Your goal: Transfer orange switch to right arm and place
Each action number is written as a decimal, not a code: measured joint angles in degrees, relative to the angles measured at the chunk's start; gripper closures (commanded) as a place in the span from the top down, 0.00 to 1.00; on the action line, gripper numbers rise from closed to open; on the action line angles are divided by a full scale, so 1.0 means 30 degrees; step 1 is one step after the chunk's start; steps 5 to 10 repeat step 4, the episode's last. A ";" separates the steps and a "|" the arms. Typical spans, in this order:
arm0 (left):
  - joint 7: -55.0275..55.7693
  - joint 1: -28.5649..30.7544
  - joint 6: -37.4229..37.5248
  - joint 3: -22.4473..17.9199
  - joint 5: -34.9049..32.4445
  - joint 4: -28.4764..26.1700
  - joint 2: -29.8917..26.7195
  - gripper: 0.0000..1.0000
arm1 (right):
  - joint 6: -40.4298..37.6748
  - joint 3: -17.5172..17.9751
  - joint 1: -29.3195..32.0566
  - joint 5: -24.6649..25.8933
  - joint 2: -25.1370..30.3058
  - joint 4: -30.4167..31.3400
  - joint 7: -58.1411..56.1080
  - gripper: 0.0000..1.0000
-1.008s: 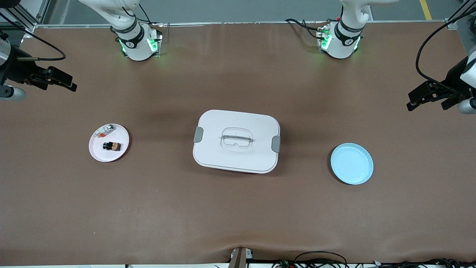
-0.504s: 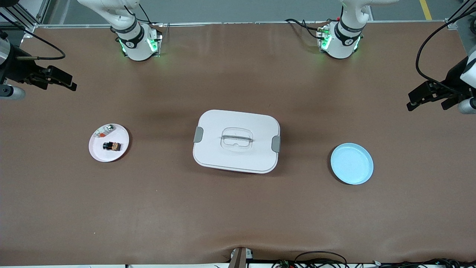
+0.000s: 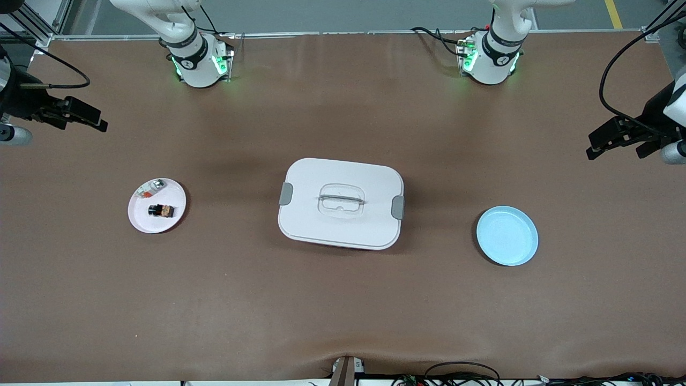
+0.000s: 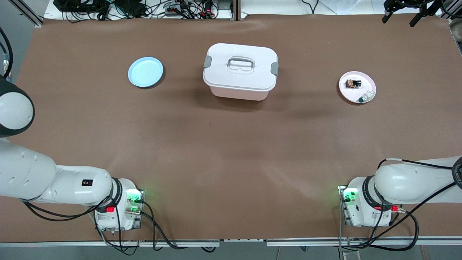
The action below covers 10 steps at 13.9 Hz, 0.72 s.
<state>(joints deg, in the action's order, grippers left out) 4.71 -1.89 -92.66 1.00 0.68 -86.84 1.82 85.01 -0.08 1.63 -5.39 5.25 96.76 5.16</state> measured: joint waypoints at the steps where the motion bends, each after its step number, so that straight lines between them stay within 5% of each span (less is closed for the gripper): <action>1: -0.0001 0.0000 0.0000 0.0000 0.0000 0.0000 0.0000 1.00 | 0.0005 0.0078 -0.0050 0.0093 0.0054 0.0003 -0.0018 1.00; 10: -0.0002 0.0000 0.0000 -0.0003 0.0000 0.0000 0.0000 1.00 | 0.0289 0.0771 -0.0134 0.0872 0.0325 0.0012 -0.0047 1.00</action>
